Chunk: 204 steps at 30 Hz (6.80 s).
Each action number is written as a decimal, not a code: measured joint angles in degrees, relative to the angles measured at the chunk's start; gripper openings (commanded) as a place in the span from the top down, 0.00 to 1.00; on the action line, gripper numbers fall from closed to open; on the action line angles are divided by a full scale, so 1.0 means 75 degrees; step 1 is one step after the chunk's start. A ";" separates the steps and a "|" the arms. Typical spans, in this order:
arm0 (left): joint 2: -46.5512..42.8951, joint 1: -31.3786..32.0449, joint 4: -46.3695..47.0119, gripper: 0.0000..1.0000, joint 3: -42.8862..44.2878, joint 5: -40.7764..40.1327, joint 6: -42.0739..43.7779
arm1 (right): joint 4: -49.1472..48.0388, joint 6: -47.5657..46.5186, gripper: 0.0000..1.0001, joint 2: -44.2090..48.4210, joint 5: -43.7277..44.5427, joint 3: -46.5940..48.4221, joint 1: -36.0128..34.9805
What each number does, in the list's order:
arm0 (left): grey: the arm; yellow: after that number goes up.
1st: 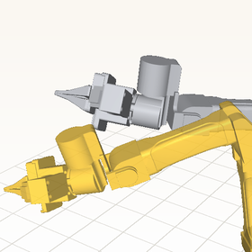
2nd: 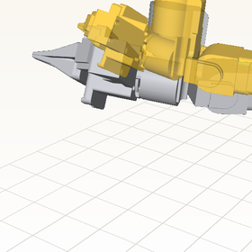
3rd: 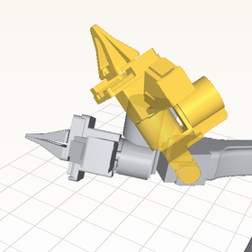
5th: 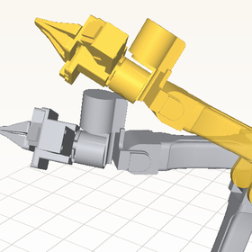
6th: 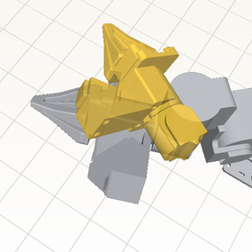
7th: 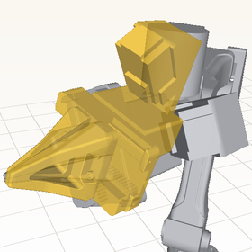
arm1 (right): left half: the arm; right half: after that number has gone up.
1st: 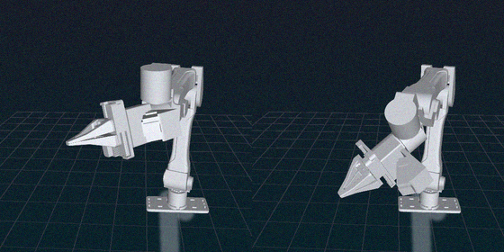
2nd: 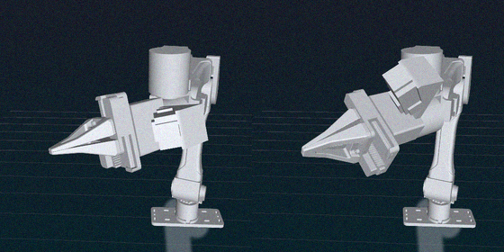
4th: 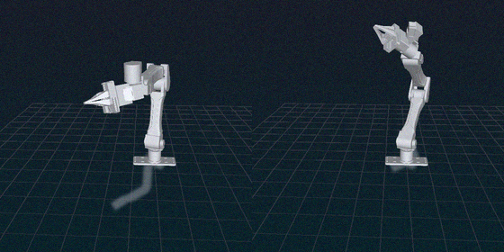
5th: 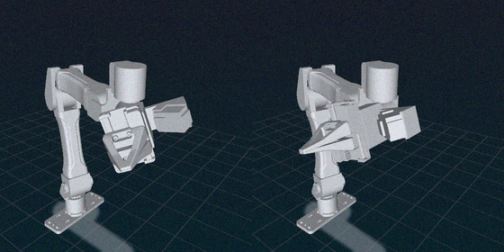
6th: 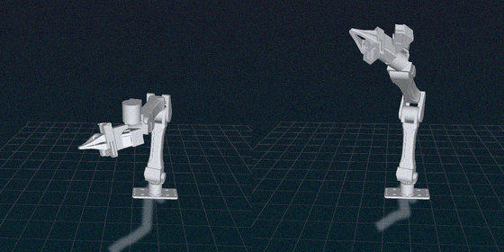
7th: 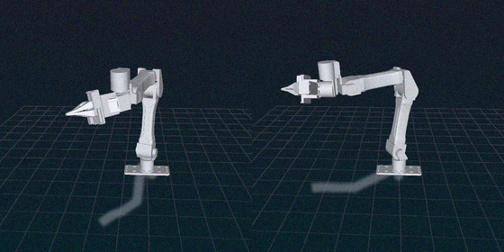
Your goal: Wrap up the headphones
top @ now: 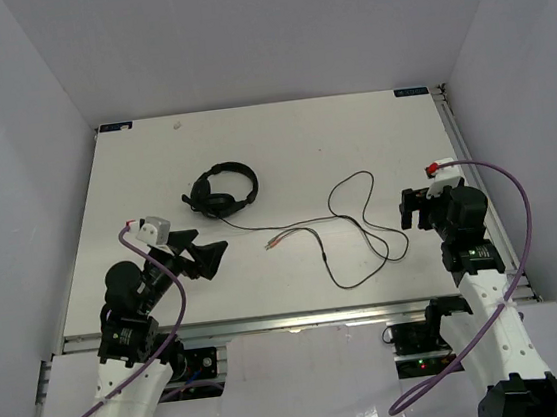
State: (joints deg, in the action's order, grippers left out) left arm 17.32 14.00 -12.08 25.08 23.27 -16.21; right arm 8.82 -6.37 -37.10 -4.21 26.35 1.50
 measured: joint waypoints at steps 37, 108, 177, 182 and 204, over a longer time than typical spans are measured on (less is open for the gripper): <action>0.0035 0.0000 -0.0050 0.02 0.0000 -0.0065 0.0039 | 0.1832 0.2184 0.26 -1.3930 -0.1264 1.3023 -0.5028; 1.0770 0.6956 1.1123 0.02 0.1035 -0.5327 0.3184 | 0.1029 0.5035 0.92 -0.3944 -0.1822 0.6202 -0.1267; 0.8056 0.2146 0.1610 1.00 0.4060 0.3024 0.0473 | 0.4222 -0.3565 0.92 -0.1669 -0.4438 0.5046 -0.1871; 0.8223 0.2146 0.0314 1.00 0.4297 0.3646 -0.0105 | 0.4132 -0.4080 0.92 -0.1480 -0.3039 0.4228 -0.2671; 0.9332 0.2155 -0.0445 1.00 0.6090 0.4825 -0.2356 | 0.0180 -0.3045 0.92 -0.2970 0.2703 0.3113 -0.4974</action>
State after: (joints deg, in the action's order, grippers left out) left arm 87.31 30.16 -15.41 70.76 59.46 -33.88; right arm 10.17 -29.21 -59.37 16.07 49.69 -35.81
